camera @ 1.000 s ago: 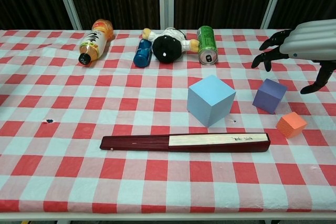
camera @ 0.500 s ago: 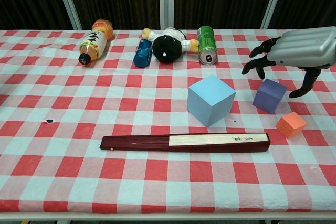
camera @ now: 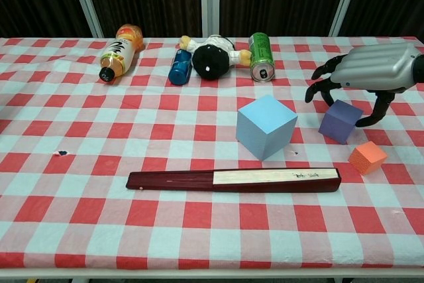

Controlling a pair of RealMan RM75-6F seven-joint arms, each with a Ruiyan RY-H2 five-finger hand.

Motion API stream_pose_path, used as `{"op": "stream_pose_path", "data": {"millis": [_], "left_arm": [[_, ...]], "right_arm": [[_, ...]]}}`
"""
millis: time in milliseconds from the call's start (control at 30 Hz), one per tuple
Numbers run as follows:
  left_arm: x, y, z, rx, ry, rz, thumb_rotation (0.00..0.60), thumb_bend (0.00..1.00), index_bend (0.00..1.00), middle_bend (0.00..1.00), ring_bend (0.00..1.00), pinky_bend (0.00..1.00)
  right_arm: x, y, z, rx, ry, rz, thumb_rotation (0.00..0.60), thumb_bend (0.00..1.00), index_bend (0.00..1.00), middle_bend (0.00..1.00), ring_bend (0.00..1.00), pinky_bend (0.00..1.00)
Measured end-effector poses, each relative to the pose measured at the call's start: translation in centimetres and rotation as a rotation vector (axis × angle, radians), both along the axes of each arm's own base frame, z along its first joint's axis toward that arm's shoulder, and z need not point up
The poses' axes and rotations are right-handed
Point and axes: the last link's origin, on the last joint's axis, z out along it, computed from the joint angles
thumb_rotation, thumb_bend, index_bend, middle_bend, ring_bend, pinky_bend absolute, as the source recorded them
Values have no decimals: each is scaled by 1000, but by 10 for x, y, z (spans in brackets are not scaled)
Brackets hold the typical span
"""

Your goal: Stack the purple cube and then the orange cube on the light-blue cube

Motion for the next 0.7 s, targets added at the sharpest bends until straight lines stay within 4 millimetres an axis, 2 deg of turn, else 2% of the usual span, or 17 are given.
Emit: {"op": "stream_pose_path", "data": {"millis": [267, 467, 700], "left_arm": [[-2, 0, 1, 3, -2, 7, 600, 88, 208, 180, 128, 237], [-2, 1, 2, 7, -4, 8, 600, 88, 207, 180, 128, 237], [-3, 1, 3, 7, -8, 14, 600, 88, 208, 180, 127, 237]], "right_arm": [[-1, -4, 0, -23, -19, 0, 600, 172, 231, 462, 150, 160], [3, -8, 15, -61, -53, -7, 600, 174, 240, 484, 168, 168], [26, -9, 37, -98, -125, -2, 600, 173, 240, 487, 173, 168]]}}
